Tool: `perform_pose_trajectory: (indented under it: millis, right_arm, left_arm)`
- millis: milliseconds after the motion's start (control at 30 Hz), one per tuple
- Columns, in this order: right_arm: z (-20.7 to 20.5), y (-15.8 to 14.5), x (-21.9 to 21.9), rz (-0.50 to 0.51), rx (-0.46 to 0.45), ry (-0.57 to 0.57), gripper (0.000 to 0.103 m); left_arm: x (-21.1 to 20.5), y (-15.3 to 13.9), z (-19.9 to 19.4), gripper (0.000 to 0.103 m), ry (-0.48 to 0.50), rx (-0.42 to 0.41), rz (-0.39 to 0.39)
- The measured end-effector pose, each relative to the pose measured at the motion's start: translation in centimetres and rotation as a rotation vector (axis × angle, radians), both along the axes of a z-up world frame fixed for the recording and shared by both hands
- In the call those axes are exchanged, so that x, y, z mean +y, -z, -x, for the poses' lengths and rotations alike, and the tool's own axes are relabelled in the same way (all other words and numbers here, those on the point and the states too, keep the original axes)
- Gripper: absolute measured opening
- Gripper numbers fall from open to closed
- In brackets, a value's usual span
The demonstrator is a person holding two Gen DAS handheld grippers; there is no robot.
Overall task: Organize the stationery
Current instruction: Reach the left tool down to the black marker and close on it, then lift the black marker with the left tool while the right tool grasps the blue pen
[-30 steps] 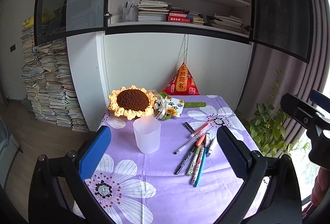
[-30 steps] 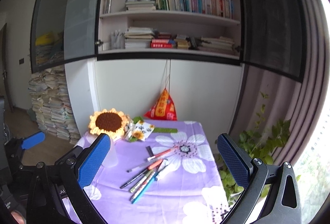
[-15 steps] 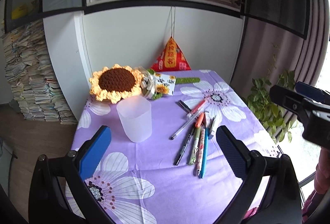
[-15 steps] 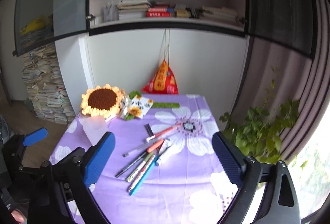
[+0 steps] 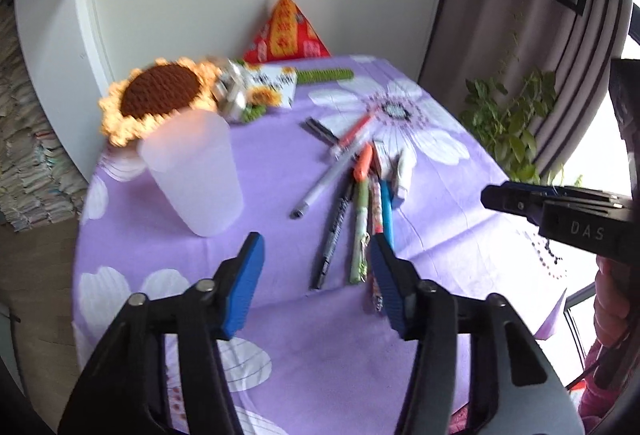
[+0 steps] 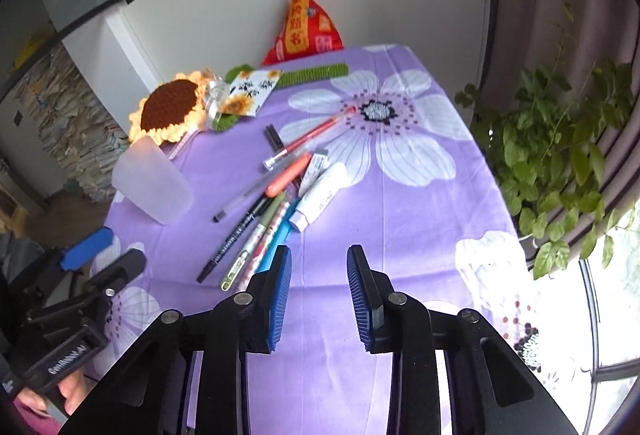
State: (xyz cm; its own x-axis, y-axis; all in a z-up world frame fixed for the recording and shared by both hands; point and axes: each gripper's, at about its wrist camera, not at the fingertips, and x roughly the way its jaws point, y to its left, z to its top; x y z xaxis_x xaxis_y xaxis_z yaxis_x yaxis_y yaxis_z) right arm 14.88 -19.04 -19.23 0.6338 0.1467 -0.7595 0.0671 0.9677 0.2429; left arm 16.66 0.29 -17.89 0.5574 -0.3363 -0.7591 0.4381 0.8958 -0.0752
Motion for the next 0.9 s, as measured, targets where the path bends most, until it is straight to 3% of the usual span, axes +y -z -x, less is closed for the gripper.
perform_pose_trajectory:
  millis: [267, 467, 633, 767, 900]
  right_arm:
    - [-2.4, 1.7, -0.2, -0.018, 0.044, -0.022, 0.031]
    - [-4.0, 3.3, 0.3, -0.045, 0.096, -0.065, 0.031]
    - [-5.1, 4.7, 1.1, -0.103, 0.148, -0.104, 0.031]
    - [-5.6, 5.4, 2.0, -0.114, 0.178, -0.120, 0.031]
    - [-6.2, 6.1, 2.7, -0.152, 0.209, -0.130, 0.031]
  left_arm:
    - [-2.5, 3.5, -3.1, 0.026, 0.045, 0.108, -0.067]
    - [-3.5, 5.2, -4.6, 0.025, 0.061, 0.143, -0.108]
    - [-3.4, 6.4, -5.6, 0.025, 0.020, 0.174, -0.140]
    - [-3.3, 6.3, -5.4, 0.025, 0.020, 0.160, -0.149]
    - [-3.2, 6.4, -5.2, 0.012, 0.018, 0.159, -0.146]
